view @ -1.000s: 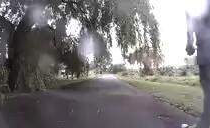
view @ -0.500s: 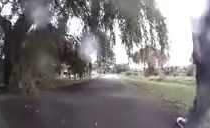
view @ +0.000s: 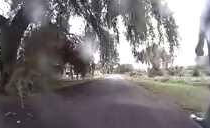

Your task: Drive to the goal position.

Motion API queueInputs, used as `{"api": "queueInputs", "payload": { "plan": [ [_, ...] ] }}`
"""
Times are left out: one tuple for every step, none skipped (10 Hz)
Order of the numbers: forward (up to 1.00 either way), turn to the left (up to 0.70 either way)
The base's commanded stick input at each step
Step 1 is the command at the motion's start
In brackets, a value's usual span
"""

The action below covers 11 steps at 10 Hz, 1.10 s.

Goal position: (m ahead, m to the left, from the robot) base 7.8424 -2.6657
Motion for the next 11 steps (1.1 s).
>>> {"api": "queueInputs", "payload": {
  "plan": [
    [0.85, 0.00],
    [0.85, 0.00],
    [0.85, 0.00],
    [0.85, 0.00],
    [0.85, 0.00],
    [0.85, 0.00],
    [0.85, 0.00],
    [0.85, 0.00],
    [0.85, 0.00],
    [0.85, 0.00],
    [0.85, 0.00]
  ]
}}
